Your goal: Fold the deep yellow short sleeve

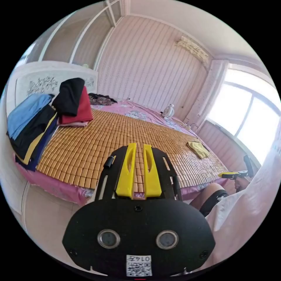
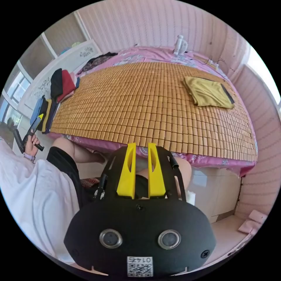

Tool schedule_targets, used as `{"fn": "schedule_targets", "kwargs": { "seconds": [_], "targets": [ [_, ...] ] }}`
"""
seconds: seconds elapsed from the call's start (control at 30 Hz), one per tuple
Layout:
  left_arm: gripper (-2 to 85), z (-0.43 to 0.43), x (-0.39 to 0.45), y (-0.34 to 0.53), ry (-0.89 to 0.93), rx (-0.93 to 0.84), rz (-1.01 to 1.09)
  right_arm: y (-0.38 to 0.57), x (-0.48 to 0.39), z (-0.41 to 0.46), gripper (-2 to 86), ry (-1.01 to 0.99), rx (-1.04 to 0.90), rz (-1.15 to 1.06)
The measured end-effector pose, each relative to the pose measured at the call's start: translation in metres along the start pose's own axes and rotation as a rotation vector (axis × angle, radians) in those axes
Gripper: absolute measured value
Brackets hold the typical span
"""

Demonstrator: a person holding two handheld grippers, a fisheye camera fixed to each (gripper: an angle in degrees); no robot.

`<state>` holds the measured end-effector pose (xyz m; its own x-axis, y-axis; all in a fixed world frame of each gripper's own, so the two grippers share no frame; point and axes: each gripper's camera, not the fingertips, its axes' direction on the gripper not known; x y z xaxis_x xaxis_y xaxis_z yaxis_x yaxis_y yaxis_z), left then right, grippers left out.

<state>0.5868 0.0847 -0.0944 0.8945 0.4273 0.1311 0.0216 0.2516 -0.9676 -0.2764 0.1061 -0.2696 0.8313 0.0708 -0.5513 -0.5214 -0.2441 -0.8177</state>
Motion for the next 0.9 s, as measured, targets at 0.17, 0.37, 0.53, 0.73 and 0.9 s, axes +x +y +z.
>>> {"fn": "schedule_targets", "kwargs": {
  "seconds": [0.17,0.37,0.53,0.73,0.9],
  "targets": [
    [-0.5,0.042,0.121,-0.061,-0.016,-0.011,0.369,0.075,0.01,-0.02,4.6,0.105,0.18,0.078],
    [-0.3,0.1,0.201,-0.096,0.13,-0.147,0.443,0.136,0.038,-0.016,2.8,0.115,0.327,0.175],
    [4.2,0.165,0.241,-0.134,0.196,-0.232,0.387,0.152,0.085,-0.006,4.5,0.024,0.474,0.25],
    [6.2,0.29,0.309,-0.199,0.303,-0.346,0.399,0.134,0.166,0.073,11.5,-0.035,0.478,0.423],
    [8.0,0.425,0.366,-0.277,0.362,-0.441,0.4,0.096,0.234,0.156,12.5,-0.125,0.407,0.522]
  ]
}}
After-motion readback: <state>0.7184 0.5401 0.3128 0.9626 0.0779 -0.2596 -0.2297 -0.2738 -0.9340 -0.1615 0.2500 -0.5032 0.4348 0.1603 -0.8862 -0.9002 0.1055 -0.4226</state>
